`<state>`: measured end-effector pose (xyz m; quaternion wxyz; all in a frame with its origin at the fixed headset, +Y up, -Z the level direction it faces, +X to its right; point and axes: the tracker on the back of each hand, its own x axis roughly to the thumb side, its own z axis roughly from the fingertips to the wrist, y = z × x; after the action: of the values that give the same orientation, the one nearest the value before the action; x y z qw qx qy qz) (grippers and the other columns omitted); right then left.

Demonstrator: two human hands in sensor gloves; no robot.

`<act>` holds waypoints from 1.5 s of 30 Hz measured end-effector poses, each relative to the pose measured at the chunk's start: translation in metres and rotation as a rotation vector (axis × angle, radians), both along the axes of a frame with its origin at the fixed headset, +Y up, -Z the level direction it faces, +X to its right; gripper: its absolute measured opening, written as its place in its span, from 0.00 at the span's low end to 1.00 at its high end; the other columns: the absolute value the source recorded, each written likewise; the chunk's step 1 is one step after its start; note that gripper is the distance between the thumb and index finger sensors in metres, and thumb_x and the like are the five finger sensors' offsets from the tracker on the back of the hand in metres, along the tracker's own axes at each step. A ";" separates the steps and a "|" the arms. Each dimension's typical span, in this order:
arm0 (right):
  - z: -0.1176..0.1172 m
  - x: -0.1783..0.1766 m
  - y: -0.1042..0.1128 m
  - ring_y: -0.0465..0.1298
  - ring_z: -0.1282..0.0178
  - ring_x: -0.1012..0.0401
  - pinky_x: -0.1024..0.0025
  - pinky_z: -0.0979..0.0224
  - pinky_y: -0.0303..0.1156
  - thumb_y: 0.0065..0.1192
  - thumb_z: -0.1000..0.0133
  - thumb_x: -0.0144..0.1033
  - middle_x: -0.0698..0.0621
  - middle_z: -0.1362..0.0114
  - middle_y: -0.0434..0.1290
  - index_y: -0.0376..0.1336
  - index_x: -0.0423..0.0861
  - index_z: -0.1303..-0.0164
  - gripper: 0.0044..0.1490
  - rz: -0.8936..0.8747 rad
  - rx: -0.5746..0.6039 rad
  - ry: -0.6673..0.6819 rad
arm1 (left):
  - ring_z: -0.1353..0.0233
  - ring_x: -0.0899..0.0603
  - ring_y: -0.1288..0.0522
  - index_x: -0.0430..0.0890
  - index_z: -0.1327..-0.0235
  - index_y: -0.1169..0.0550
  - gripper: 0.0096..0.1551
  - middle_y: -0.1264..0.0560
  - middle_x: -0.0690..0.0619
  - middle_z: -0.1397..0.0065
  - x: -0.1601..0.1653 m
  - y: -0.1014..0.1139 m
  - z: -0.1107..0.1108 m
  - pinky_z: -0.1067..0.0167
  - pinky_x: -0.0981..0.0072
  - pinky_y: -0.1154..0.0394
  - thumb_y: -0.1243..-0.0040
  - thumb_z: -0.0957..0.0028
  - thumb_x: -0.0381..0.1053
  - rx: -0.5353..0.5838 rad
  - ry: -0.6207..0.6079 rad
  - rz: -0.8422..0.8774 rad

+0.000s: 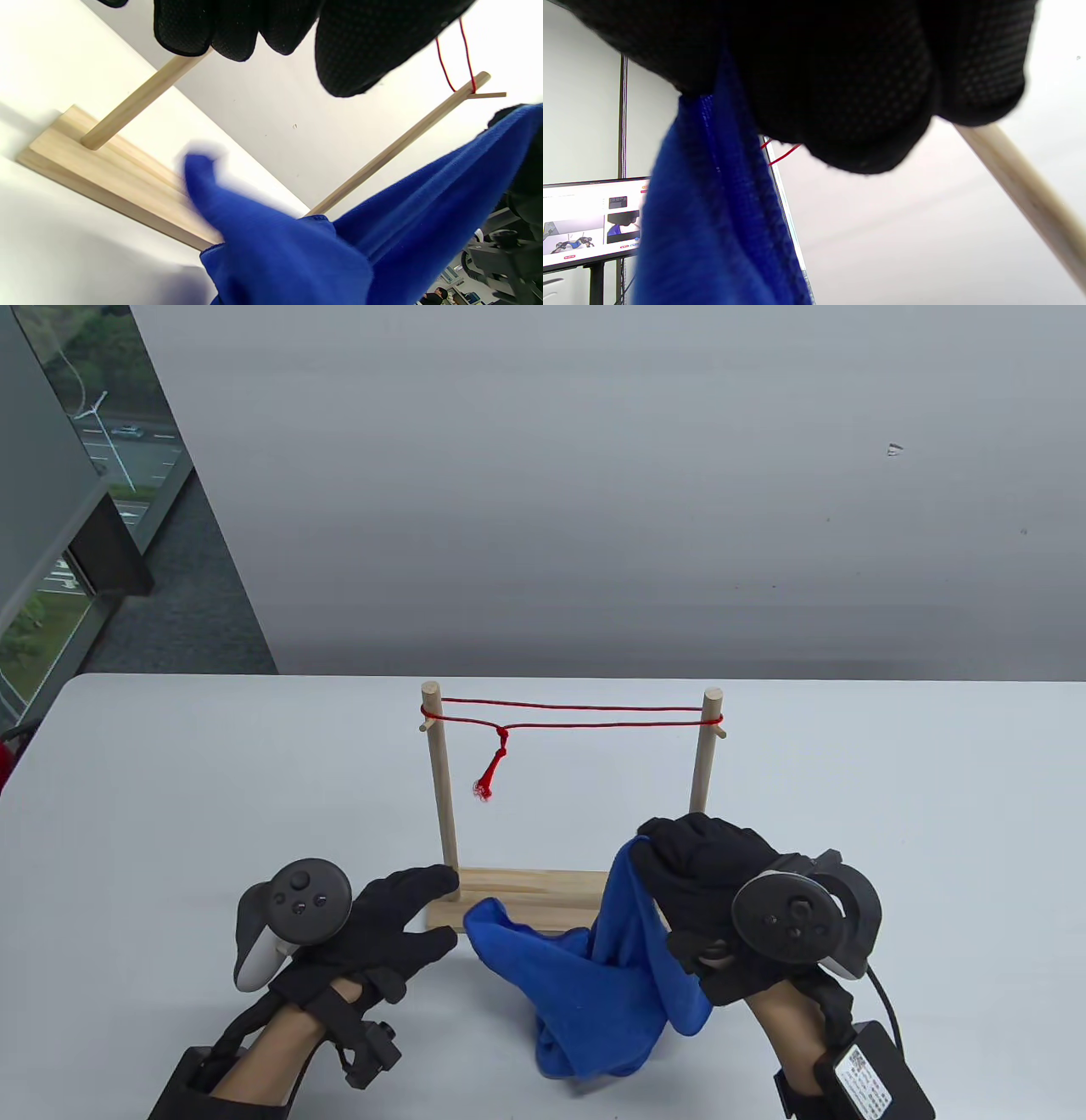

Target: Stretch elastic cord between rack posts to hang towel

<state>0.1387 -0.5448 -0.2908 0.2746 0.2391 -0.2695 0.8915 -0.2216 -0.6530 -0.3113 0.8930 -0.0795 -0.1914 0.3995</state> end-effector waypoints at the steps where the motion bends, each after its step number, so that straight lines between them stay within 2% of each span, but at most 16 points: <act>1: -0.001 -0.001 0.000 0.84 0.68 0.57 0.53 0.55 0.79 0.64 0.48 0.51 0.47 0.58 0.82 0.74 0.44 0.55 0.24 -0.003 0.000 0.013 | 0.25 0.32 0.30 0.49 0.26 0.28 0.43 0.30 0.45 0.21 0.003 0.003 0.002 0.27 0.29 0.42 0.27 0.55 0.60 0.016 -0.012 0.000; 5: -0.006 -0.013 -0.001 0.84 0.63 0.54 0.49 0.50 0.77 0.63 0.49 0.47 0.46 0.53 0.81 0.73 0.45 0.51 0.24 -0.012 -0.068 0.186 | 0.27 0.32 0.28 0.48 0.27 0.28 0.43 0.27 0.45 0.23 0.028 0.020 0.007 0.28 0.29 0.40 0.27 0.55 0.63 0.050 -0.080 0.146; 9: -0.009 -0.026 -0.003 0.83 0.60 0.53 0.48 0.48 0.76 0.64 0.51 0.47 0.46 0.51 0.80 0.74 0.47 0.50 0.24 -0.013 -0.064 0.244 | 0.29 0.33 0.25 0.48 0.26 0.28 0.46 0.26 0.44 0.24 0.059 0.041 0.006 0.29 0.30 0.38 0.27 0.56 0.65 0.097 -0.149 0.206; 12: -0.009 -0.035 -0.003 0.83 0.59 0.53 0.47 0.47 0.75 0.65 0.52 0.47 0.46 0.50 0.79 0.75 0.48 0.50 0.25 -0.010 -0.068 0.283 | 0.33 0.34 0.23 0.47 0.27 0.27 0.47 0.23 0.44 0.27 0.085 0.055 0.003 0.30 0.31 0.36 0.26 0.58 0.66 0.109 -0.186 0.165; 14: -0.008 -0.039 -0.003 0.83 0.59 0.53 0.47 0.47 0.75 0.65 0.52 0.47 0.46 0.50 0.79 0.75 0.47 0.51 0.25 -0.024 -0.065 0.292 | 0.39 0.35 0.18 0.46 0.34 0.22 0.41 0.17 0.47 0.34 0.096 0.059 -0.001 0.31 0.33 0.33 0.26 0.57 0.65 0.134 -0.193 0.108; 16: -0.006 -0.040 -0.003 0.83 0.58 0.53 0.47 0.46 0.75 0.65 0.52 0.47 0.46 0.49 0.79 0.74 0.47 0.50 0.25 -0.013 -0.065 0.294 | 0.50 0.38 0.14 0.47 0.50 0.13 0.25 0.10 0.50 0.49 0.104 0.064 -0.002 0.35 0.36 0.29 0.26 0.56 0.58 0.178 -0.181 0.122; 18: -0.003 -0.037 -0.005 0.83 0.58 0.53 0.47 0.46 0.75 0.64 0.51 0.48 0.46 0.49 0.79 0.74 0.47 0.49 0.25 -0.006 -0.062 0.287 | 0.53 0.38 0.13 0.47 0.54 0.11 0.21 0.09 0.50 0.54 0.108 0.067 -0.001 0.36 0.37 0.28 0.26 0.56 0.56 0.198 -0.194 0.137; 20: -0.001 -0.030 -0.009 0.83 0.55 0.52 0.46 0.46 0.75 0.64 0.50 0.50 0.45 0.46 0.78 0.70 0.48 0.43 0.29 -0.020 -0.077 0.273 | 0.54 0.39 0.13 0.46 0.55 0.11 0.20 0.09 0.50 0.55 0.107 0.069 0.001 0.37 0.37 0.27 0.26 0.55 0.55 0.232 -0.184 0.135; 23: 0.002 -0.014 -0.024 0.82 0.50 0.50 0.45 0.44 0.74 0.63 0.50 0.55 0.44 0.41 0.76 0.64 0.47 0.34 0.37 -0.024 -0.143 0.252 | 0.55 0.39 0.13 0.46 0.55 0.11 0.20 0.09 0.50 0.55 0.101 0.071 0.002 0.37 0.37 0.27 0.26 0.55 0.54 0.250 -0.161 0.167; 27: 0.000 0.004 -0.056 0.78 0.41 0.47 0.41 0.41 0.71 0.62 0.51 0.64 0.42 0.32 0.69 0.55 0.44 0.26 0.51 0.079 -0.334 0.225 | 0.55 0.39 0.13 0.46 0.55 0.11 0.20 0.09 0.50 0.56 0.092 0.074 0.002 0.38 0.37 0.27 0.26 0.55 0.54 0.272 -0.130 0.194; 32: -0.006 0.007 -0.093 0.74 0.36 0.46 0.39 0.38 0.69 0.61 0.53 0.71 0.41 0.28 0.64 0.48 0.42 0.23 0.60 0.197 -0.505 0.216 | 0.55 0.39 0.13 0.46 0.55 0.11 0.20 0.09 0.50 0.56 0.087 0.076 0.001 0.38 0.37 0.27 0.26 0.56 0.54 0.271 -0.116 0.219; 35: -0.011 0.002 -0.112 0.76 0.39 0.47 0.41 0.40 0.71 0.62 0.52 0.68 0.42 0.31 0.66 0.49 0.40 0.24 0.59 0.227 -0.537 0.207 | 0.55 0.39 0.13 0.46 0.55 0.11 0.20 0.09 0.50 0.56 0.084 0.079 0.001 0.37 0.37 0.27 0.27 0.56 0.54 0.276 -0.113 0.234; 38: -0.013 -0.005 -0.121 0.78 0.44 0.48 0.43 0.42 0.72 0.63 0.51 0.62 0.43 0.36 0.71 0.56 0.41 0.27 0.50 0.256 -0.557 0.212 | 0.55 0.39 0.13 0.46 0.55 0.11 0.20 0.09 0.50 0.56 0.080 0.082 0.001 0.38 0.37 0.27 0.27 0.56 0.54 0.286 -0.103 0.256; 39: -0.014 -0.008 -0.124 0.79 0.46 0.49 0.43 0.42 0.72 0.63 0.49 0.57 0.44 0.38 0.72 0.59 0.42 0.30 0.44 0.272 -0.554 0.209 | 0.55 0.39 0.13 0.46 0.55 0.11 0.20 0.09 0.50 0.56 0.078 0.084 0.002 0.37 0.37 0.27 0.27 0.56 0.54 0.295 -0.094 0.260; 42: -0.015 -0.011 -0.122 0.81 0.53 0.52 0.47 0.45 0.74 0.62 0.48 0.46 0.47 0.45 0.76 0.70 0.46 0.43 0.27 0.284 -0.496 0.200 | 0.55 0.39 0.12 0.46 0.55 0.11 0.20 0.09 0.50 0.56 0.071 0.089 0.003 0.38 0.37 0.26 0.27 0.56 0.54 0.319 -0.074 0.250; 45: -0.014 -0.008 -0.112 0.81 0.56 0.53 0.48 0.47 0.75 0.61 0.48 0.45 0.47 0.48 0.77 0.71 0.45 0.46 0.26 0.246 -0.438 0.168 | 0.55 0.39 0.12 0.46 0.55 0.11 0.20 0.09 0.50 0.56 0.062 0.092 0.004 0.38 0.38 0.26 0.27 0.56 0.54 0.339 -0.042 0.233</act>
<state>0.1312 -0.6570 -0.3046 0.2306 0.2781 -0.0152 0.9323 -0.1599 -0.5608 -0.3072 0.8372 0.0861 -0.2822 0.4604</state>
